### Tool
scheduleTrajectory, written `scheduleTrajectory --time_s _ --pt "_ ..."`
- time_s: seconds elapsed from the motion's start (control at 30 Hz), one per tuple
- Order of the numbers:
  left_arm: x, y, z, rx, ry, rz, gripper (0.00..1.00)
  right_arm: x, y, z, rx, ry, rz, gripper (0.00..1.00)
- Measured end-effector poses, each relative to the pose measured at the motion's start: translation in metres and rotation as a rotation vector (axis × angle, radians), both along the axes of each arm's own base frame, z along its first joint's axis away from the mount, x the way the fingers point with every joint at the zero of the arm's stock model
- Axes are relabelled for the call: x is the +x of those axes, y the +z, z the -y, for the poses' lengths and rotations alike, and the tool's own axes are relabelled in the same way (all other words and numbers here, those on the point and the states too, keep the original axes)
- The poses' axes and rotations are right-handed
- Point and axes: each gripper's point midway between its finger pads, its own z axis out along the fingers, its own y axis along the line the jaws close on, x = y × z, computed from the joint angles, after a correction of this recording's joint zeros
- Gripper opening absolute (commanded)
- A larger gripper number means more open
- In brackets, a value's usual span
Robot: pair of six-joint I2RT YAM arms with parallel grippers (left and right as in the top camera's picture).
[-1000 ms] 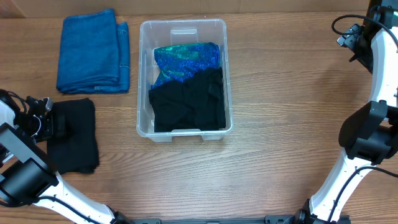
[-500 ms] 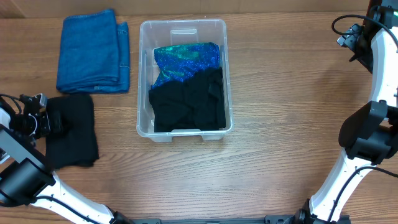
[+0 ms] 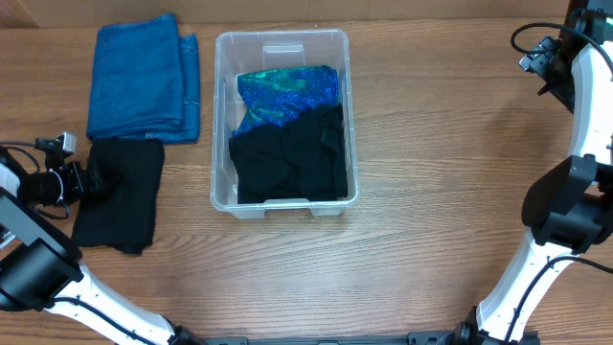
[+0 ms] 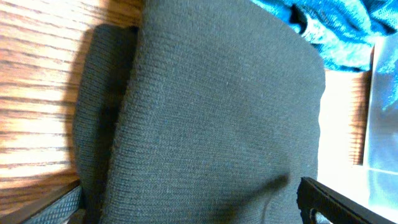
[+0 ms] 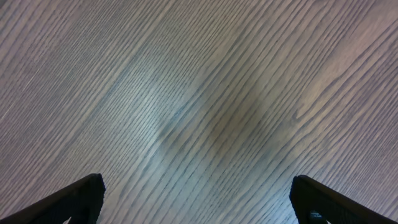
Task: Pack container
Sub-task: 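Grasp the left black cloth with the left gripper and lift it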
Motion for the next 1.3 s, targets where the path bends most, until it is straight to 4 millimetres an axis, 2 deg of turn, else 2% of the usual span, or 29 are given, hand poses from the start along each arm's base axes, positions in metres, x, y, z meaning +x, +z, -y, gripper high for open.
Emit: scheduleTrajectory --time_s 0.4,0.8,0.83,0.87,0.9,0.93,1.0,1.03,1.1,1.13,1.2,1.3 --pt "-0.027 -0.005 0.001 0.079 -0.077 -0.15 1.0 0.0 0.0 0.0 0.0 0.0 0.0 1.0" --pt "-0.026 -0.005 0.005 0.067 -0.088 -0.123 1.0 0.0 0.0 0.0 0.0 0.0 0.001 1.0" --pt "-0.026 -0.004 0.004 0.066 -0.087 -0.123 0.96 0.0 0.0 0.0 0.0 0.0 0.0 1.0" --pt "-0.026 -0.004 0.004 0.064 -0.086 -0.121 0.85 0.0 0.0 0.0 0.0 0.0 0.0 1.0" --pt "-0.027 -0.004 0.004 0.064 -0.084 -0.12 0.78 0.0 0.0 0.0 0.0 0.0 0.0 1.0" --pt "-0.027 -0.005 0.003 0.064 -0.081 -0.119 0.65 0.0 0.0 0.0 0.0 0.0 0.001 1.0" --pt "-0.029 -0.008 0.007 0.047 -0.079 -0.126 0.49 0.0 0.0 0.0 0.0 0.0 0.0 1.0" --pt "-0.03 -0.01 0.009 0.037 -0.08 -0.133 0.43 0.0 0.0 0.0 0.0 0.0 0.0 1.0" --pt "-0.032 -0.013 0.014 0.008 -0.078 -0.137 0.44 0.0 0.0 0.0 0.0 0.0 0.0 1.0" --pt "-0.031 -0.013 0.015 0.004 -0.079 -0.135 0.38 0.0 0.0 0.0 0.0 0.0 0.0 1.0" --pt "-0.031 -0.013 0.015 0.002 -0.078 -0.133 0.04 0.0 0.0 0.0 0.0 0.0 0.001 1.0" --pt "-0.031 -0.012 0.016 -0.007 -0.071 -0.131 0.04 0.0 0.0 0.0 0.0 0.0 0.0 1.0"
